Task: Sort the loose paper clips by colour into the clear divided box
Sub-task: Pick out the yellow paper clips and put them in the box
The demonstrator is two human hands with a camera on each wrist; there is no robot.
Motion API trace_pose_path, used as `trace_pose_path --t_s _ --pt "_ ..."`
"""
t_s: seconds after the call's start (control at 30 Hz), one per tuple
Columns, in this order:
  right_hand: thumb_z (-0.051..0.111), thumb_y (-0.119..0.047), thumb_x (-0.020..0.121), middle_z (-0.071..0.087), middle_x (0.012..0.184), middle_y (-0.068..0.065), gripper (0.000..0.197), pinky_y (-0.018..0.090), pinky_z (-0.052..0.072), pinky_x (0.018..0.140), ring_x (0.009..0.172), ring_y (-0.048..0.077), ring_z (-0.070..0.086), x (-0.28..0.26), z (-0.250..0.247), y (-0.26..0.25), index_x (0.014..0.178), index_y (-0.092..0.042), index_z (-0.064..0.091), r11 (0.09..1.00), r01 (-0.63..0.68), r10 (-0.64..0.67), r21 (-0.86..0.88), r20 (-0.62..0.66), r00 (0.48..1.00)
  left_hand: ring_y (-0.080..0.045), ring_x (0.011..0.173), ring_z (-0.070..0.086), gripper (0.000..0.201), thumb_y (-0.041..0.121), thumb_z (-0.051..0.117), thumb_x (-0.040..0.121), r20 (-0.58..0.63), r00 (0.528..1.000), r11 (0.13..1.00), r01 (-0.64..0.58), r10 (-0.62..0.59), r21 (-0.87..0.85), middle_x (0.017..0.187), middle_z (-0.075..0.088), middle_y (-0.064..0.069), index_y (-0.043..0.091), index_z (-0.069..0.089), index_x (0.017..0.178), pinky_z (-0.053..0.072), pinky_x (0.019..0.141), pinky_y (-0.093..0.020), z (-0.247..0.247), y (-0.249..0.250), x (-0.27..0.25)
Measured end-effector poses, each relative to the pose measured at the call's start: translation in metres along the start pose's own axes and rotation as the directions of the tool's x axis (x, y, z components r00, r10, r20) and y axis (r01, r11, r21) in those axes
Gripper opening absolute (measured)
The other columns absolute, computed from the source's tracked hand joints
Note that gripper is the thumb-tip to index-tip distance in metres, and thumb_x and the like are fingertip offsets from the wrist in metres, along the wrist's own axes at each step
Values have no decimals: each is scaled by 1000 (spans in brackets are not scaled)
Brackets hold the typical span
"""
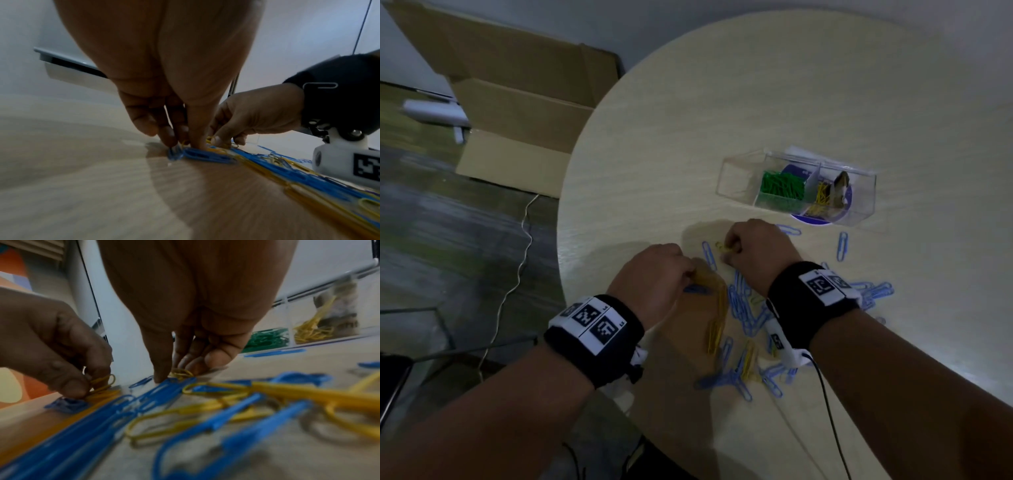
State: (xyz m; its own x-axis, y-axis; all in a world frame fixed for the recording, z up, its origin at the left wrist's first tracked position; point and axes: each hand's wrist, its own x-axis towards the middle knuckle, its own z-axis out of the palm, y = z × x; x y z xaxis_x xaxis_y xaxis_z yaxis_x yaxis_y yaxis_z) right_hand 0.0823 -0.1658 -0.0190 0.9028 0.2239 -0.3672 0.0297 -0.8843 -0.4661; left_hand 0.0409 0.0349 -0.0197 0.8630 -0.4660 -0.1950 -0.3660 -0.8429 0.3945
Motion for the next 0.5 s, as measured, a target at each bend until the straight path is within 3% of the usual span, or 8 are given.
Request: trace_pose_path --t_s 0.1,0.2,0.3,0.4,0.5 --pt "63 -23 83 53 106 13 16 37 43 83 98 32 53 -2 1 -1 96 -14 62 999 4 -4 -52 8 1000 -28 82 57 12 17 59 90 112 993 998 15 -22 58 89 58 -8 10 68 91 48 70 -42 -4 3 4" --pt "58 -21 85 54 105 14 15 38 41 83 100 34 52 -5 2 0 98 -13 59 997 20 -18 -80 27 999 -25 86 51 15 22 56 89 188 981 995 33 -51 99 94 52 -7 11 63 94 44 71 -38 -6 7 5" --pt "51 -21 87 59 104 16 16 39 42 81 100 35 54 -10 -1 5 99 -13 57 990 53 -52 -134 7 999 -26 79 55 3 14 58 86 103 992 996 69 -75 59 85 54 -6 13 60 85 39 63 -34 -7 9 4" --pt "52 -22 85 63 103 15 17 39 45 77 99 35 58 -19 -8 13 97 -12 58 981 50 -56 -188 -28 998 -23 80 57 2 19 58 87 100 984 989 150 -150 15 83 58 -3 16 59 86 44 67 -35 -15 16 10" --pt "53 -24 84 68 99 11 18 36 46 74 95 33 61 -35 -21 26 95 -16 65 993 -7 -6 -120 -115 993 -18 77 59 2 22 64 85 13 986 979 169 -169 -115 83 63 2 22 63 87 45 68 -31 -27 29 21"
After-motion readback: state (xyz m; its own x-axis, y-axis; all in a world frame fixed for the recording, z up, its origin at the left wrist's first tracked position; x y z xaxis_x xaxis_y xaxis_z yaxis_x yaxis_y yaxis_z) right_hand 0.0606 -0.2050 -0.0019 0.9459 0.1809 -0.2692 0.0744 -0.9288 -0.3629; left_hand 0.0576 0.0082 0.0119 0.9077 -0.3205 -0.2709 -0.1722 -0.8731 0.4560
